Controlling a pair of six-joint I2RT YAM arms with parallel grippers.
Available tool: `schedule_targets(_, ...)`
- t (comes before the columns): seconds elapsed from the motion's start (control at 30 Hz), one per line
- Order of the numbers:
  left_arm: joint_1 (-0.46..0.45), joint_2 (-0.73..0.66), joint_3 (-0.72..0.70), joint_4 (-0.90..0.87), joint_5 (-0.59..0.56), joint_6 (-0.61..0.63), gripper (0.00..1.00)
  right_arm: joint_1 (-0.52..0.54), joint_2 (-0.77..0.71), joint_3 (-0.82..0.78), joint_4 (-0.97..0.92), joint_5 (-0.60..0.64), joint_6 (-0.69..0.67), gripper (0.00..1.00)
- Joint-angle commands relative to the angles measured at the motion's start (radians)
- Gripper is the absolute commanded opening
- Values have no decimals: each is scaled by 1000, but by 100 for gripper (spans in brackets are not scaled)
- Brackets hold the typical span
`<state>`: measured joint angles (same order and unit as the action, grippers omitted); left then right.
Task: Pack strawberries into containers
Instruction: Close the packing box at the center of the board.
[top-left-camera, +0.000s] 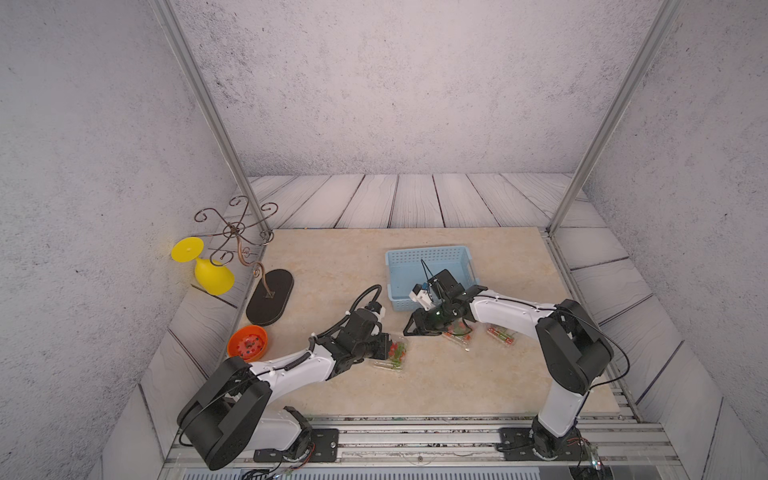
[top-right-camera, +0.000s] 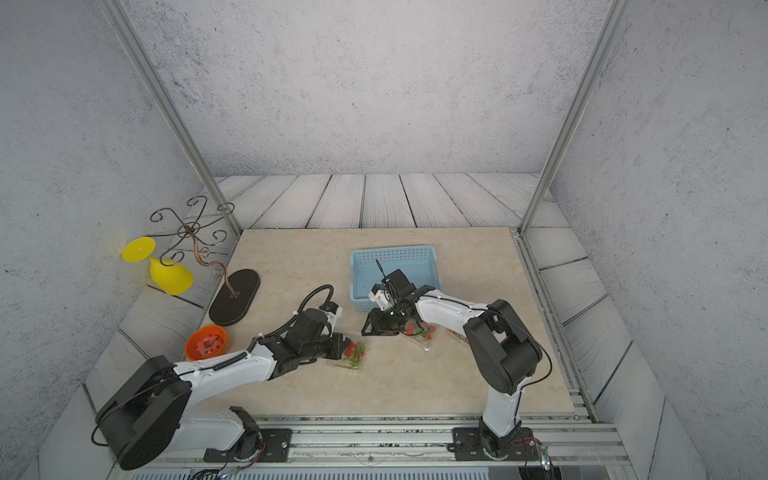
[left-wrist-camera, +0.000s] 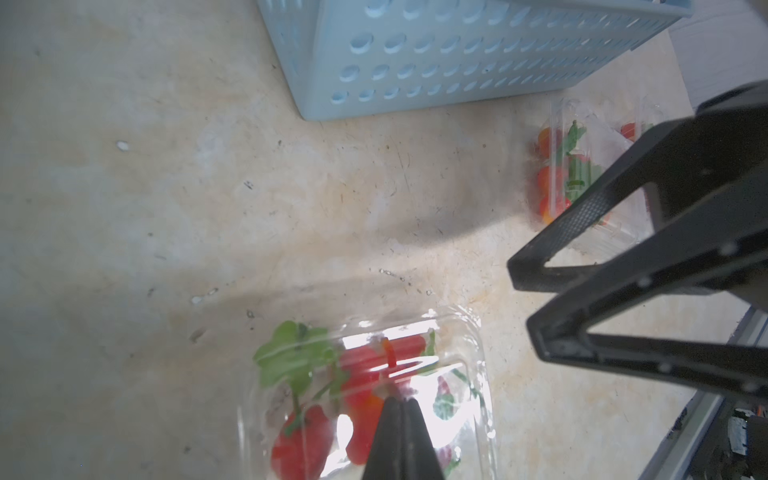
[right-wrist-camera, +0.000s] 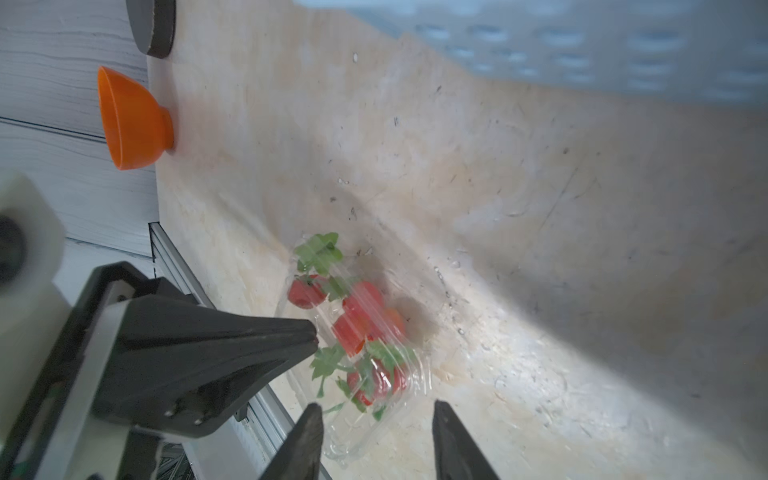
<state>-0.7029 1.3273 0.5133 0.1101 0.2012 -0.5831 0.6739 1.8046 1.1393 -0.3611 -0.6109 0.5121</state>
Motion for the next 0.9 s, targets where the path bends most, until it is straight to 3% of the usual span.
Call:
schedule_targets(0.0,-4,12,1,-8,-22,7,0,11,42,-1,3,-15,-7,45)
schedule_targets(0.47,-4,-2,-18,-5,-27,-3,0,29,99,-30,32,-5,-3,44)
schedule_targets(0.87,-4,-14,-24,-3,-28,-6,0,30,99,-45,52,-7,15,32)
